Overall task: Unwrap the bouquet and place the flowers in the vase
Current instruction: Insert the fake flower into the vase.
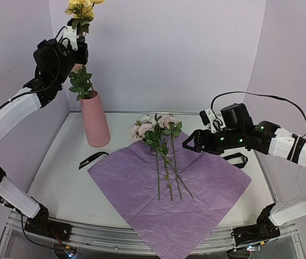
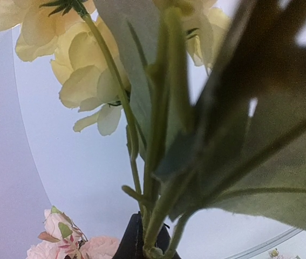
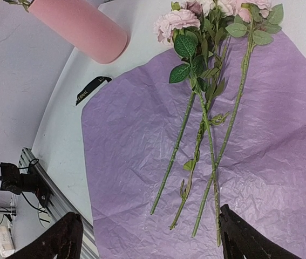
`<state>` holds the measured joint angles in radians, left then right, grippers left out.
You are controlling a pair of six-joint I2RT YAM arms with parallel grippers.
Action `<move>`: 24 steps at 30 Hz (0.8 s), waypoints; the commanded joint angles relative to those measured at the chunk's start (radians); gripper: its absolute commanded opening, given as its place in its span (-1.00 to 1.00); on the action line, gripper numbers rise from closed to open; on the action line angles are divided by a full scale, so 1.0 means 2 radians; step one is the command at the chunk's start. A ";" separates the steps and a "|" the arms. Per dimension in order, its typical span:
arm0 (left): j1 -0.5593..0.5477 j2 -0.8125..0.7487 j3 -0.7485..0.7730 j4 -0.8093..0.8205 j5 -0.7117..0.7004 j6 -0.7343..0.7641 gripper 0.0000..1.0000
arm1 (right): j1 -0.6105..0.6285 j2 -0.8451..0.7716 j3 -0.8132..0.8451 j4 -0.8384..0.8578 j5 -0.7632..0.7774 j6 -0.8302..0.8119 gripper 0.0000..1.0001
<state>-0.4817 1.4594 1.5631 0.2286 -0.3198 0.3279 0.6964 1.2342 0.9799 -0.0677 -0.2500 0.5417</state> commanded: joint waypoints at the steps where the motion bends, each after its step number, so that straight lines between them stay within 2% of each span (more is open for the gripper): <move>1: 0.004 -0.002 0.003 0.031 0.012 0.012 -1.00 | 0.003 0.012 0.029 0.002 -0.002 -0.014 0.76; 14: 0.007 -0.015 -0.075 0.035 -0.014 -0.013 -1.00 | 0.002 0.013 0.025 0.002 -0.005 -0.017 0.76; 20: 0.011 -0.015 -0.109 0.035 -0.051 -0.060 -1.00 | 0.002 0.015 0.026 0.002 -0.008 -0.018 0.76; 22: 0.011 -0.016 -0.119 0.035 -0.073 -0.087 -0.95 | 0.002 0.015 0.025 0.002 -0.009 -0.017 0.76; 24: 0.013 -0.020 -0.129 0.035 -0.087 -0.117 -0.79 | 0.002 0.014 0.025 0.002 -0.009 -0.017 0.76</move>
<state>-0.4635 1.4597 1.3324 0.2541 -0.4049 0.2285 0.6964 1.2579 0.9997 -0.0669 -0.2530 0.5198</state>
